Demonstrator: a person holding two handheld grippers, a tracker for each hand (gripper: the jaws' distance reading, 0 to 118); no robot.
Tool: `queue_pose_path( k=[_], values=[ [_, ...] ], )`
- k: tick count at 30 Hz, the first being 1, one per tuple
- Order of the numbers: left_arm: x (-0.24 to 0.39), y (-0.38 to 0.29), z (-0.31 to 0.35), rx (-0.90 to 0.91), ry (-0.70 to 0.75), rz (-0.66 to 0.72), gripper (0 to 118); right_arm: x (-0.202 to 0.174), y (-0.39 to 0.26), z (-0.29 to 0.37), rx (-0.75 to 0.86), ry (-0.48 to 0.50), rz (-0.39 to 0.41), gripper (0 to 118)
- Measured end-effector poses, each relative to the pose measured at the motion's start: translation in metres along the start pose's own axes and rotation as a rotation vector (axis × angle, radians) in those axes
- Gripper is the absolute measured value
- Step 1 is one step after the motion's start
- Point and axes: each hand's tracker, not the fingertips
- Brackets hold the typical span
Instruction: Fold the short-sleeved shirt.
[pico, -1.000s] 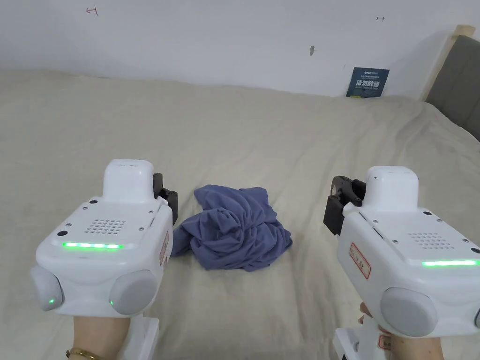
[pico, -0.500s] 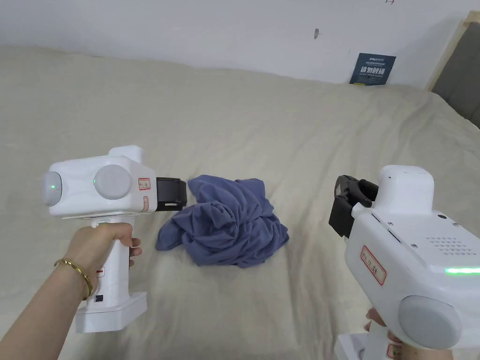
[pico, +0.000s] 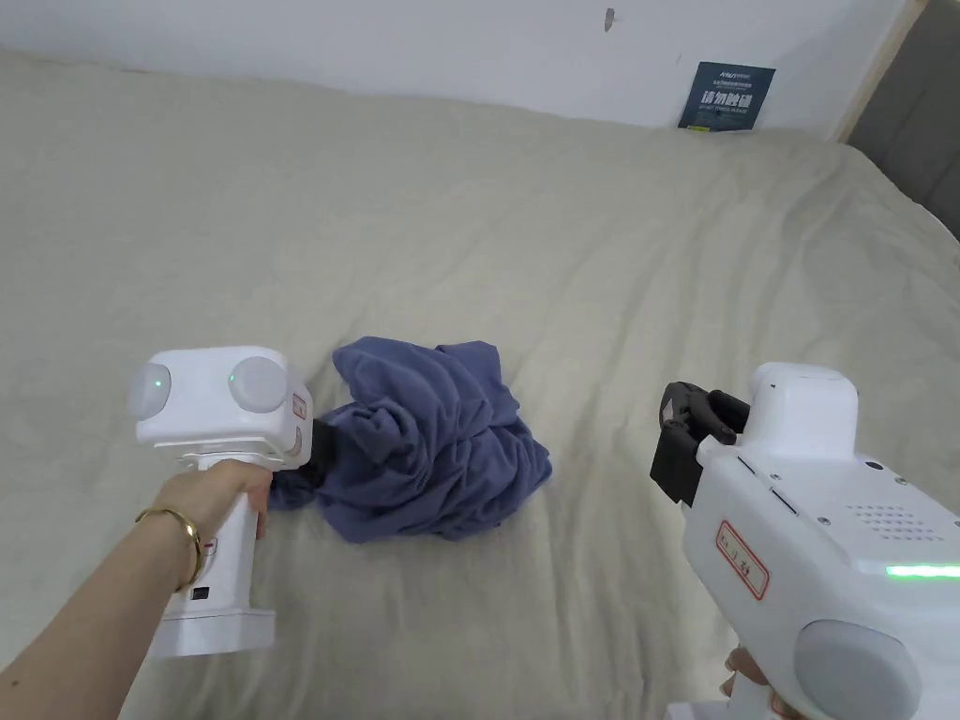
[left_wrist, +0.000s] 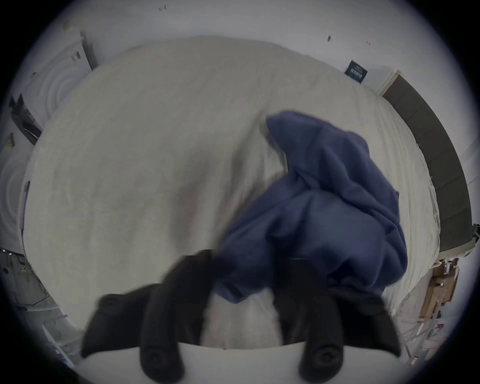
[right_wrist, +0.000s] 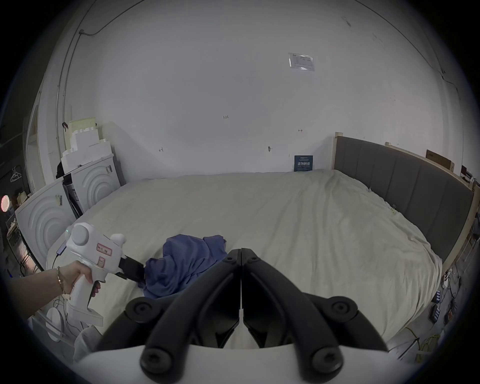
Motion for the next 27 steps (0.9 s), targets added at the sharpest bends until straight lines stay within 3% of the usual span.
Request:
queue_pose_path(
  k=[1, 6, 8, 12, 13, 15, 16, 24, 27],
  values=[
    [0.000, -0.002, -0.003, -0.006, -0.010, 0.010, 7, -0.001, 0.001, 0.001, 0.001, -0.003, 0.002, 4],
    [-0.003, -0.014, 0.010, 0.088, -0.006, 0.026, 6, 0.004, 0.003, -0.006, -0.004, -0.019, -0.003, 4],
    [-0.010, -0.019, 0.025, 0.173, -0.029, 0.072, 6, 0.026, -0.010, -0.027, -0.015, -0.033, -0.011, 4],
    [-0.021, -0.029, 0.062, 0.328, -0.037, 0.062, 6, 0.020, -0.001, -0.049, -0.071, -0.037, -0.028, 11],
    [-0.023, -0.032, 0.070, 0.356, -0.033, 0.054, 6, 0.020, 0.001, -0.061, -0.093, -0.036, -0.018, 31],
    [-0.029, -0.038, 0.087, 0.412, -0.037, 0.056, 6, 0.016, 0.010, -0.088, -0.192, -0.033, 0.007, 96],
    [-0.032, -0.041, 0.092, 0.428, -0.038, 0.064, 6, 0.014, 0.013, -0.100, -0.221, -0.025, 0.008, 105],
    [-0.061, -0.061, 0.105, 0.453, -0.061, 0.127, 6, -0.025, 0.058, -0.221, -0.430, 0.016, 0.070, 109],
    [-0.071, -0.064, 0.102, 0.449, -0.051, 0.151, 6, -0.045, 0.059, -0.271, -0.549, -0.021, 0.111, 109]
  ],
)
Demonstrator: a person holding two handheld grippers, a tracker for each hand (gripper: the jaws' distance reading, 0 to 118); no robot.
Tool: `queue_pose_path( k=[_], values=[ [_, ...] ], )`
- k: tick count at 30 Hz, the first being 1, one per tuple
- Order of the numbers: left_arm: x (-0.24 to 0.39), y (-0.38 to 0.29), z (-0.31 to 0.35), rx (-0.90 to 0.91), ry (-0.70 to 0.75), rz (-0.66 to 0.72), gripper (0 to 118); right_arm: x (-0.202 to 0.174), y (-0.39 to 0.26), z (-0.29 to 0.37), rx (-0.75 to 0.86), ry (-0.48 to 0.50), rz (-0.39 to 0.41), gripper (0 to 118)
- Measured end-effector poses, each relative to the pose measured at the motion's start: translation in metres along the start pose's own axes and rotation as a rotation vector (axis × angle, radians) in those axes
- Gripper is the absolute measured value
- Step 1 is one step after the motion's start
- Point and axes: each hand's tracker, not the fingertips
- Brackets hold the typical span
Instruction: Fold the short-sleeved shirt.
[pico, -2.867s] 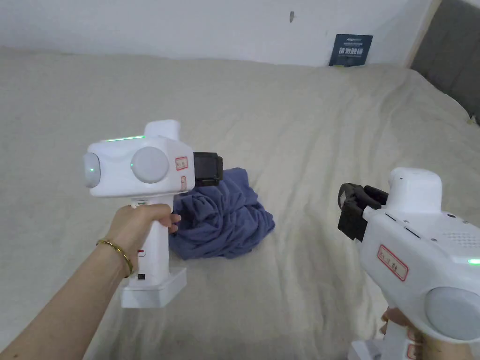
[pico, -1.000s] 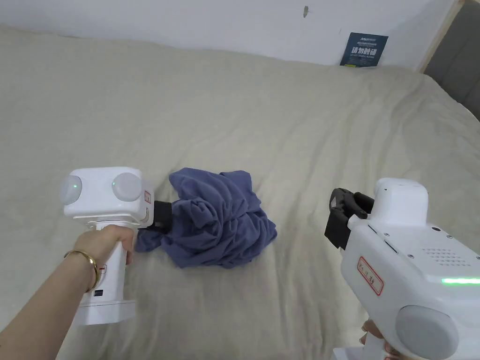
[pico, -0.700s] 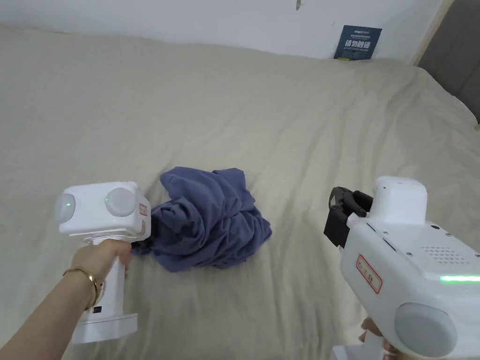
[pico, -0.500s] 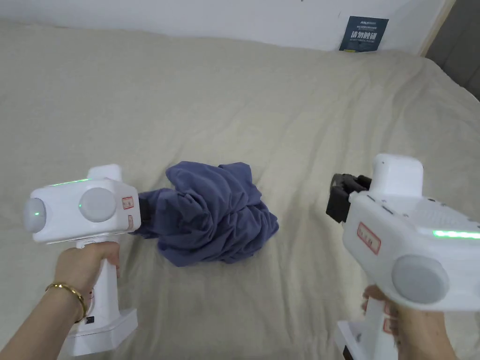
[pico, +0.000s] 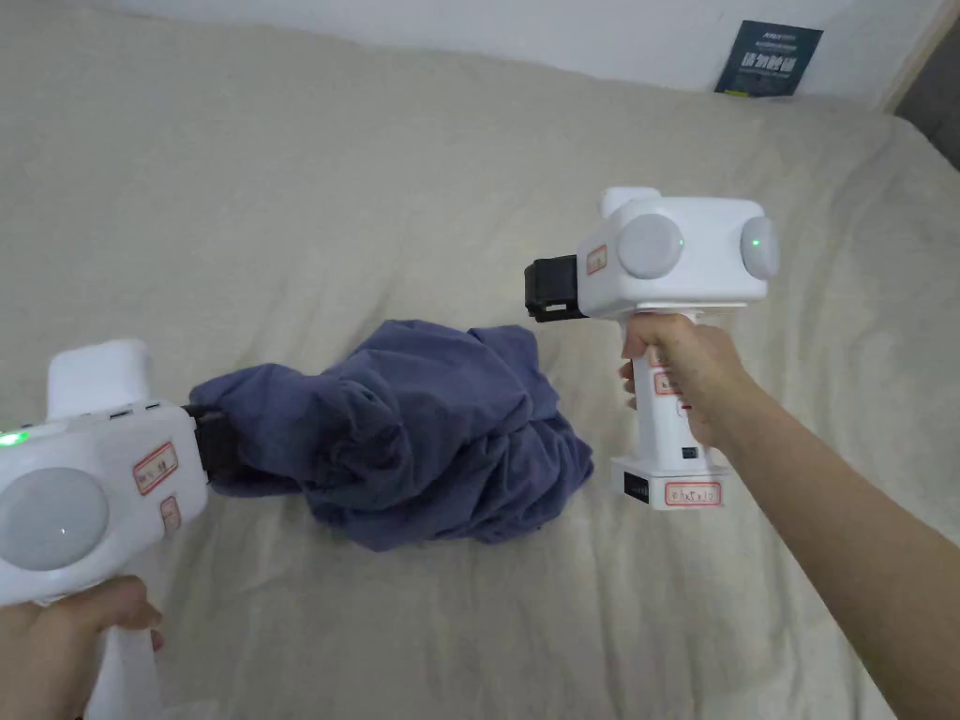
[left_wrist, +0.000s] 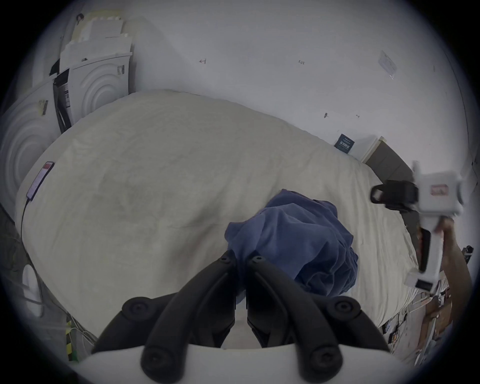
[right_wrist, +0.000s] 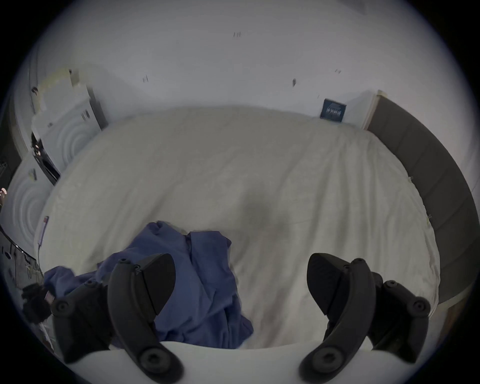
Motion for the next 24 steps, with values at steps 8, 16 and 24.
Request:
queue_pose_path(
  k=[8, 16, 24],
  values=[
    [-0.016, -0.003, -0.012, -0.035, 0.005, 0.031, 6, -0.022, 0.021, -0.095, -0.175, -0.043, -0.091, 108],
    [-0.025, -0.003, -0.029, -0.061, 0.024, 0.034, 6, -0.025, 0.022, -0.135, -0.211, -0.004, -0.147, 50],
    [-0.034, 0.011, -0.029, -0.031, 0.031, 0.083, 6, -0.007, 0.034, -0.086, -0.124, 0.117, -0.177, 14]
  ],
)
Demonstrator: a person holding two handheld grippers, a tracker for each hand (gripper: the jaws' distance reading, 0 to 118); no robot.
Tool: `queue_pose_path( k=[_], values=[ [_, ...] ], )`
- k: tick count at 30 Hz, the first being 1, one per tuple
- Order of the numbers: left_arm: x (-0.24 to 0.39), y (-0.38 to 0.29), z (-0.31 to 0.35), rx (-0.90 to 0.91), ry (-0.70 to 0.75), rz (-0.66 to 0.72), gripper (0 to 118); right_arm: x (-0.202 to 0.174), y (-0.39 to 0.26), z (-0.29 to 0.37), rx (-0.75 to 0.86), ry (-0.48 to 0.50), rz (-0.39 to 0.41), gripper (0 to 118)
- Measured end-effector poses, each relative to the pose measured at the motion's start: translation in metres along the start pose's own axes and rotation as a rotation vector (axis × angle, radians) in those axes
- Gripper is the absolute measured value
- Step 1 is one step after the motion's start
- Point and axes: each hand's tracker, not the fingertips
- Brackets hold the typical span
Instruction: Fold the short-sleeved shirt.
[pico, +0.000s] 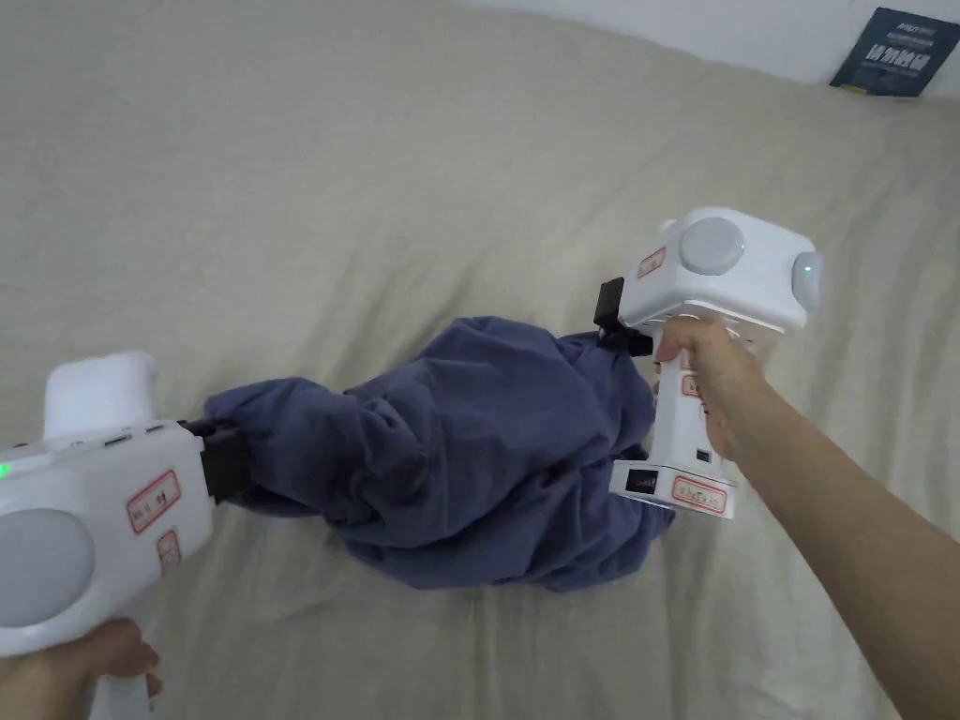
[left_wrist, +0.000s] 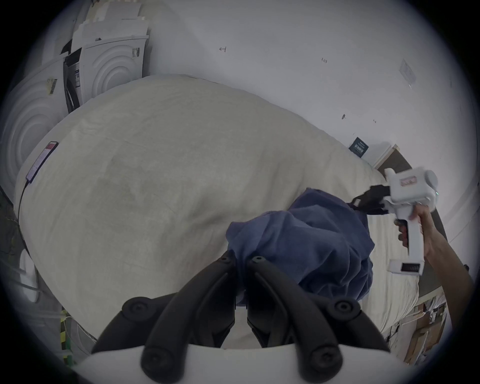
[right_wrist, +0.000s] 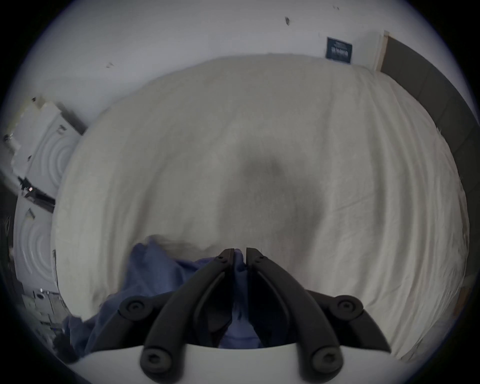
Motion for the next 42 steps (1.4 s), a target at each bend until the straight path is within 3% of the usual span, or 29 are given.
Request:
queue_pose_path(
  k=[7, 11, 18, 23, 25, 30, 35, 42],
  values=[
    [-0.001, 0.052, 0.048, 0.170, -0.019, 0.014, 6, 0.041, -0.010, 0.150, 0.189, 0.114, 0.056, 14],
    [0.002, 0.087, 0.104, 0.294, -0.060, 0.010, 6, 0.073, -0.030, 0.244, 0.310, 0.118, 0.055, 14],
    [0.024, 0.137, 0.198, 0.505, -0.160, -0.053, 6, 0.120, -0.063, 0.393, 0.528, 0.142, -0.019, 14],
    [0.056, 0.171, 0.254, 0.613, -0.309, -0.042, 6, 0.129, -0.065, 0.474, 0.694, 0.184, -0.077, 14],
    [0.070, 0.192, 0.269, 0.624, -0.326, -0.050, 6, 0.128, -0.058, 0.500, 0.752, 0.138, -0.082, 14],
    [0.111, 0.245, 0.292, 0.673, -0.239, -0.186, 6, 0.118, -0.024, 0.537, 0.799, 0.086, -0.074, 14],
    [0.138, 0.303, 0.275, 0.639, -0.180, -0.149, 6, 0.101, 0.021, 0.543, 0.814, 0.011, -0.081, 14],
    [0.193, 0.352, 0.231, 0.633, 0.038, -0.196, 6, 0.077, 0.108, 0.516, 0.828, -0.065, -0.119, 14]
  ],
)
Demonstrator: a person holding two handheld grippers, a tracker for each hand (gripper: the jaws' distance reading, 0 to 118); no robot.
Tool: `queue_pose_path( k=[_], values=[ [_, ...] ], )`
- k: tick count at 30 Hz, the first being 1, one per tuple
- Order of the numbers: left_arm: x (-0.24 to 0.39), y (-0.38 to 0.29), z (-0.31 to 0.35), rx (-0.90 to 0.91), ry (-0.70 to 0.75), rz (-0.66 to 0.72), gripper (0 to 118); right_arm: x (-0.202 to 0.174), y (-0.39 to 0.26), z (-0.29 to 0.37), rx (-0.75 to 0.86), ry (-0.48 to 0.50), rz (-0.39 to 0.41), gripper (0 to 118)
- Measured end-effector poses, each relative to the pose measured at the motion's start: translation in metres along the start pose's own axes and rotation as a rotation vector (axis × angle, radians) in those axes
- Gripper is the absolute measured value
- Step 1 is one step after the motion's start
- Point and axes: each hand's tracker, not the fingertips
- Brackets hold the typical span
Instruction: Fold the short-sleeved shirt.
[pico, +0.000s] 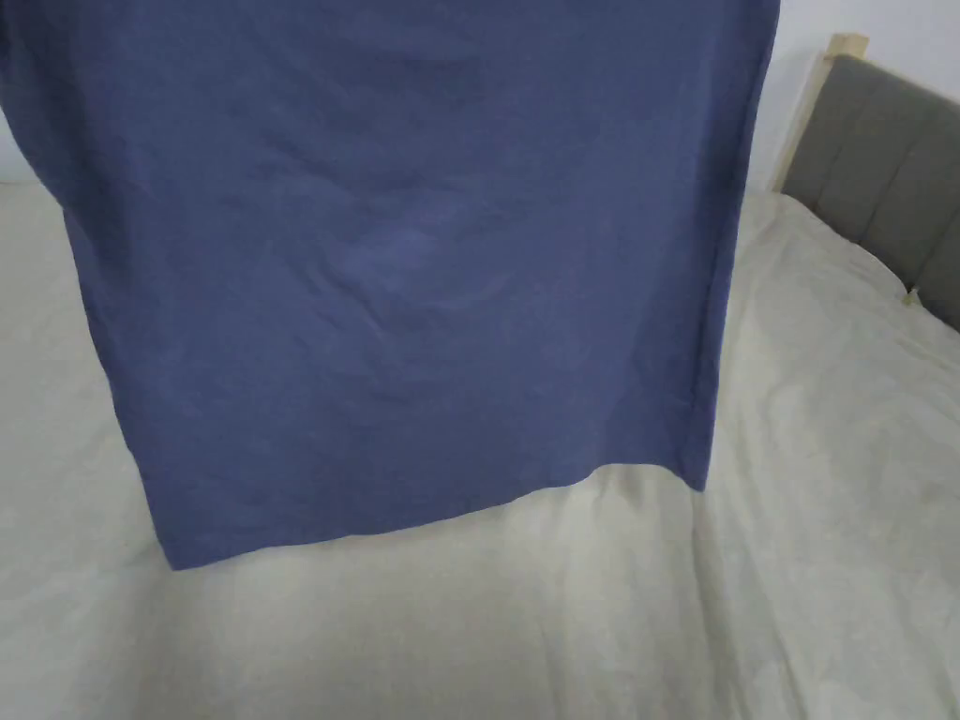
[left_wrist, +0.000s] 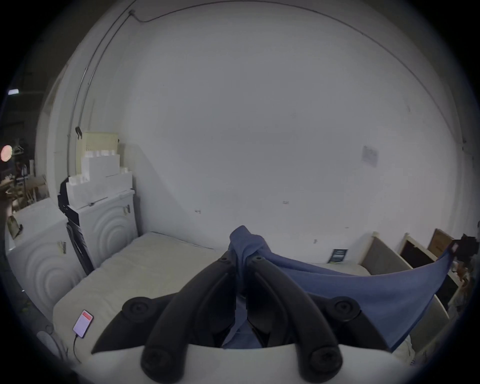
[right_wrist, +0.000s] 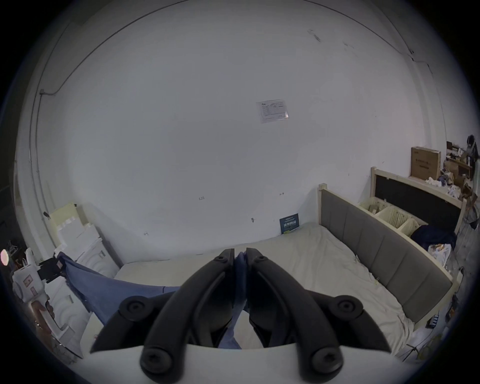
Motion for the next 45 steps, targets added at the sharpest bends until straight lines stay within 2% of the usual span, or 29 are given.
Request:
queue_pose_path(
  k=[4, 10, 14, 18, 21, 24, 27, 33, 36, 38, 41, 45],
  values=[
    [0.007, 0.014, -0.044, 0.008, 0.047, 0.048, 6, -0.019, 0.019, -0.049, 0.020, -0.028, 0.039, 14],
    [0.024, 0.017, -0.098, 0.048, 0.106, -0.078, 6, -0.037, 0.037, -0.114, 0.070, -0.047, 0.019, 14],
    [0.021, 0.009, -0.129, 0.091, 0.108, -0.065, 6, -0.045, 0.036, -0.147, 0.103, -0.087, 0.061, 14],
    [0.018, -0.014, -0.146, 0.128, 0.134, -0.019, 6, -0.044, 0.024, -0.169, 0.130, -0.079, -0.009, 14],
    [0.014, -0.034, -0.161, 0.082, 0.137, -0.041, 6, -0.044, 0.009, -0.184, 0.099, -0.091, 0.007, 14],
    [0.008, -0.066, -0.169, 0.020, 0.141, -0.070, 6, -0.039, -0.017, -0.191, 0.059, -0.081, 0.016, 14],
    [0.000, -0.105, -0.173, -0.065, 0.130, -0.090, 6, -0.023, -0.049, -0.199, -0.020, -0.076, -0.064, 14],
    [-0.019, -0.194, -0.168, -0.227, 0.100, -0.109, 6, 0.010, -0.138, -0.209, -0.177, -0.127, -0.051, 14],
    [-0.032, -0.242, -0.157, -0.315, 0.077, -0.081, 6, 0.029, -0.190, -0.202, -0.258, -0.143, -0.108, 14],
    [-0.039, -0.276, -0.145, -0.368, 0.099, -0.089, 6, 0.038, -0.227, -0.186, -0.313, -0.110, -0.134, 14],
    [-0.054, -0.321, -0.119, -0.431, 0.076, -0.040, 6, 0.051, -0.278, -0.162, -0.353, -0.111, -0.102, 14],
    [-0.089, -0.373, -0.091, -0.486, 0.070, -0.050, 6, 0.072, -0.344, -0.123, -0.441, -0.091, -0.071, 14]
  ],
)
